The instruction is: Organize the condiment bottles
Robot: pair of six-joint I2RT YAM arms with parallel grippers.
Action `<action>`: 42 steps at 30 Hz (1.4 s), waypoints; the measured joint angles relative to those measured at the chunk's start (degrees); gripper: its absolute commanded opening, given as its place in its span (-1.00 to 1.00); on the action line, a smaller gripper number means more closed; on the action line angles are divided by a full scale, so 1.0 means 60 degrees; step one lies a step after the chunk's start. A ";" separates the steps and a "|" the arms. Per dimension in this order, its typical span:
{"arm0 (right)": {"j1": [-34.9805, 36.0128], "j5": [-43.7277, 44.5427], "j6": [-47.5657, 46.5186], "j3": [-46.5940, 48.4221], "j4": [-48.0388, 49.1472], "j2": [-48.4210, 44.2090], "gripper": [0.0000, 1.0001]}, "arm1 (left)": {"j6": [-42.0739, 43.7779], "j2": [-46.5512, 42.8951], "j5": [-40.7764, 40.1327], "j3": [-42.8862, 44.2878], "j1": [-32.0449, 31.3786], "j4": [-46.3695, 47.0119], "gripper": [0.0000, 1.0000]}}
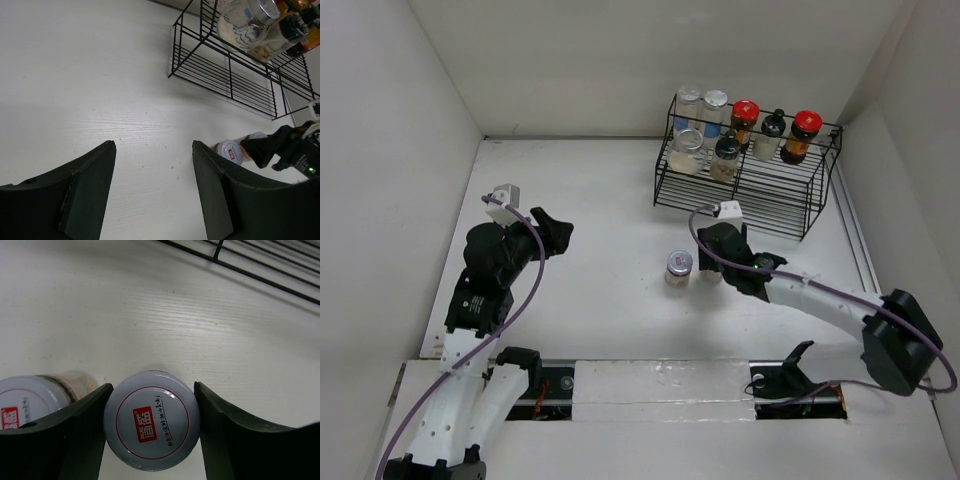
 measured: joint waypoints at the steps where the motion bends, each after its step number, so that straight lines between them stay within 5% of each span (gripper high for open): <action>1: 0.0000 0.0000 -0.0047 0.0044 -0.0284 -0.0324 -0.18 | 0.0000 0.0000 0.0015 0.0000 0.0000 0.0004 0.17; 10: -0.1756 -0.0561 -0.1038 0.2856 -0.0678 -0.2186 -0.20 | 0.0000 0.0058 0.0066 0.0000 0.0000 0.0029 0.17; 18: -0.4054 -0.1268 -0.1679 0.5180 -0.0390 -0.0189 -0.20 | 0.0000 0.0029 0.0066 0.0000 0.0000 0.0029 0.17; 25: -0.4714 -0.1643 -0.1883 0.5985 -0.0525 0.1902 -0.20 | 0.0000 0.0044 0.0066 0.0000 0.0000 0.0029 0.17; 29: -0.4779 -0.1840 -0.1876 0.5985 -0.0743 0.2353 -0.07 | 0.0000 0.0044 0.0066 0.0000 0.0000 0.0029 0.19; 34: -0.4874 -0.1920 -0.1836 0.5985 -0.0659 0.2408 0.72 | 0.0004 0.0106 0.0066 0.0000 0.0000 0.0029 0.36; 37: -0.4903 -0.1883 -0.1803 0.5989 -0.0444 0.2277 0.94 | 0.0000 0.0127 0.0066 0.0000 0.0000 0.0029 0.50; 42: -0.4801 -0.1789 -0.1694 0.5767 -0.0310 0.1031 0.91 | 0.0000 0.0127 0.0066 0.0000 0.0000 0.0029 0.55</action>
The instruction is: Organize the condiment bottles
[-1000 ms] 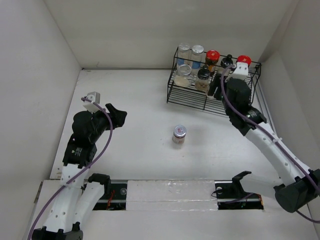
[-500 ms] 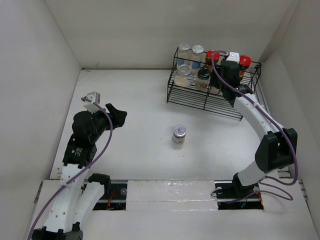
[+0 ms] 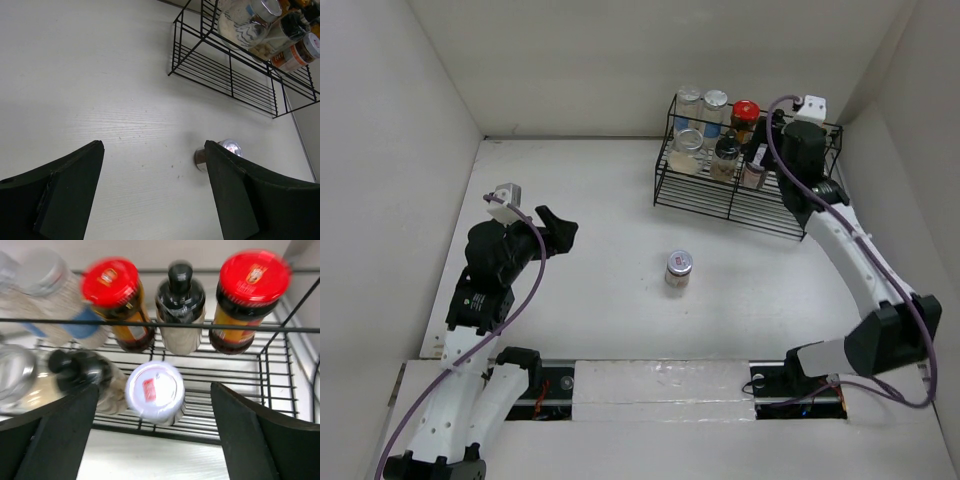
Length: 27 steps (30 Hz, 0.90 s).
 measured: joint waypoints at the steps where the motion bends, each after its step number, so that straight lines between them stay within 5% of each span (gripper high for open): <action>1: 0.0091 -0.0007 0.0004 -0.0182 0.0055 -0.0463 0.77 | 0.0004 0.0000 0.0000 0.0000 0.0000 0.0000 0.55; 2: 0.0255 -0.0011 0.0011 -0.0386 0.0117 -0.0918 0.51 | 0.0000 0.0000 0.0000 0.0000 0.0000 0.0000 0.55; 3: 0.0528 0.0000 0.0040 -0.0765 0.0342 -0.1534 -0.31 | 0.0000 0.0000 0.0000 0.0000 0.0000 0.0000 0.55; 5: 0.1275 -0.0106 0.0168 -0.1712 0.0707 -0.2747 -0.73 | 0.0000 0.0000 0.0000 0.0000 0.0000 0.0000 0.52; 6: 0.1774 -0.0211 0.0226 -0.2339 0.1024 -0.3322 -0.73 | 0.0004 0.0000 0.0000 0.0000 0.0000 0.0000 0.48; 8: 0.2714 -0.0521 0.0419 -0.3625 0.1330 -0.4233 -0.36 | -0.0007 0.0000 0.0011 0.0000 0.0000 0.0000 0.30; 9: 0.3202 -0.0634 0.0514 -0.4167 0.1326 -0.4492 0.30 | 0.0011 0.0000 0.0015 0.0000 0.0000 0.0000 0.24; 12: 0.4350 -0.0758 0.0736 -0.5373 0.1075 -0.4543 0.99 | 0.0040 0.0015 0.0091 0.0000 0.0000 0.0000 -0.09; 18: 0.5676 -0.0973 0.0973 -0.6553 0.0350 -0.3697 0.99 | 0.0080 0.0102 0.0157 0.0000 0.0000 0.0033 -0.07; 27: 0.5810 -0.0998 0.0900 -0.5923 0.1133 -0.0984 0.89 | 0.0080 0.0098 0.0138 0.0000 0.0000 0.0033 0.04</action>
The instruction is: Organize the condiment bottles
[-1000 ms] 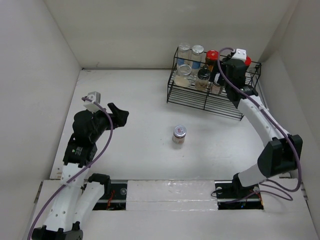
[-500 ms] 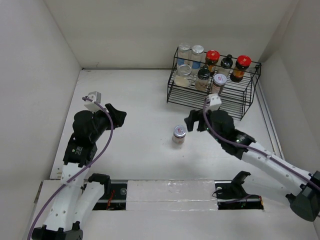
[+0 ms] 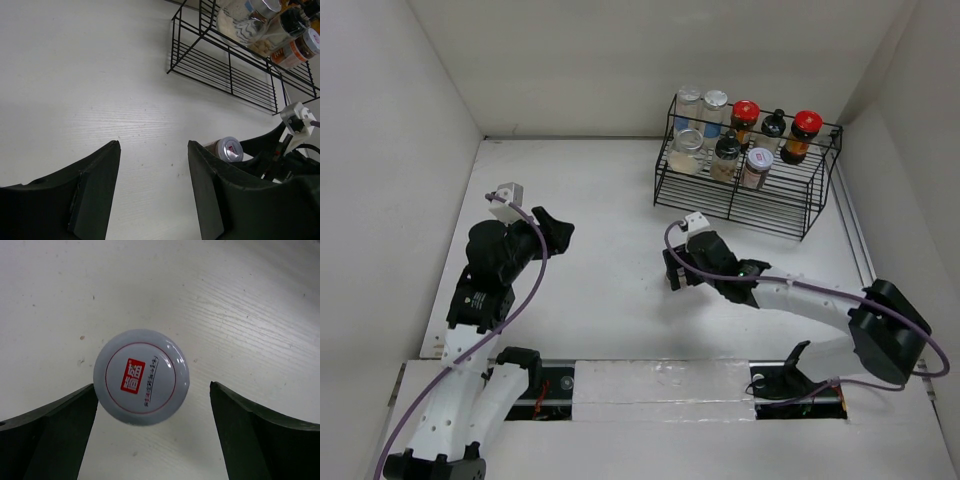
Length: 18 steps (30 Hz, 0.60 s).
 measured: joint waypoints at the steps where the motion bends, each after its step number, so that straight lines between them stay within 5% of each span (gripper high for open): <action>1: 0.0022 0.0051 -0.0022 0.0095 0.0091 0.0255 0.80 | -0.0004 -0.0007 0.0000 0.0000 0.0000 0.0000 0.07; 7: 0.0069 0.0674 -0.0109 0.0306 0.0681 0.1056 0.07 | 0.0000 -0.0047 0.0007 0.0000 0.0000 -0.0004 0.33; 12: 0.0084 0.1115 -0.0066 0.0306 0.0313 0.0517 -0.01 | 0.0000 -0.0058 0.0080 0.0000 0.0000 0.0000 0.43; 18: -0.1056 0.1213 -0.0211 0.1104 -0.0637 -0.2353 -0.01 | -0.0004 -0.0058 0.0211 0.0000 0.0000 0.0000 0.48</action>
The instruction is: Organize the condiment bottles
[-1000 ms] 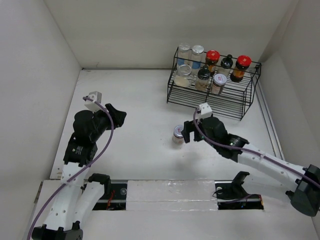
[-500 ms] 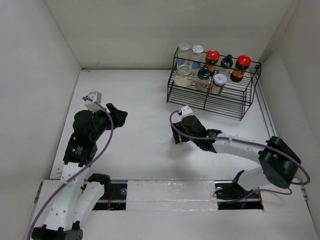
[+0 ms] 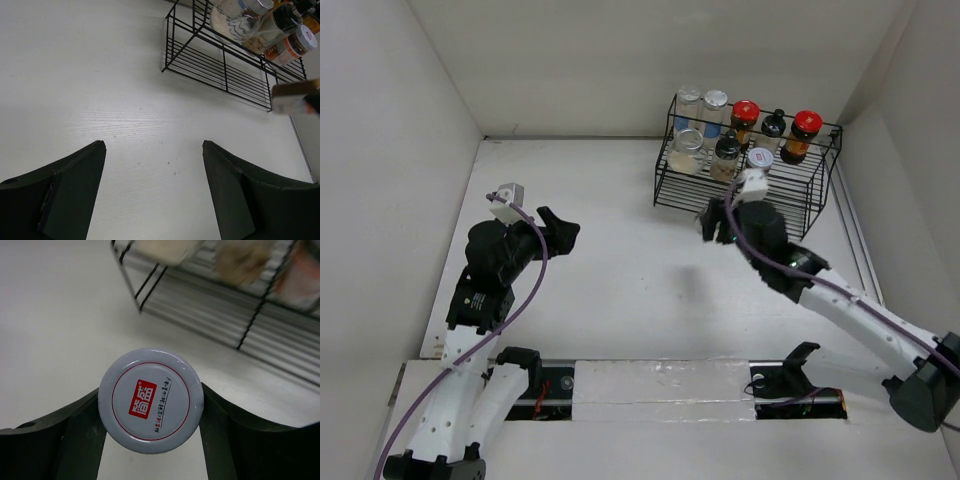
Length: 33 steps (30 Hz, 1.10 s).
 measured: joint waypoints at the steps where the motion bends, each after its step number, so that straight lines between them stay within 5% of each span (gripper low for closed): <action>1: -0.0506 0.0015 -0.0047 0.0441 -0.0098 -0.0215 -0.01 | 0.0000 -0.0004 0.0015 0.0000 0.0000 0.0000 0.48; 8: -0.4248 0.0270 -0.0368 0.2677 -0.0229 -0.0186 -0.01 | 0.0000 -0.0004 0.0047 0.0000 0.0000 0.0004 0.61; 13: -0.6022 0.0124 -0.0379 0.3319 -0.0433 0.1198 -0.01 | 0.0004 0.0025 0.0087 0.0000 0.0000 0.0004 0.70; 19: -0.6597 -0.0372 -0.0379 0.3625 -0.1089 0.3177 0.08 | 0.0000 0.0197 0.0149 0.0000 0.0000 0.0007 0.76; 27: -0.6739 -0.0758 -0.0270 0.3767 -0.1024 0.3595 0.97 | 0.0004 0.0222 0.0153 0.0000 0.0000 0.0007 0.81; 33: -0.6663 -0.0765 -0.0186 0.3727 -0.0896 0.2874 1.00 | 0.0066 0.0193 0.0142 0.0000 0.0000 0.0004 0.99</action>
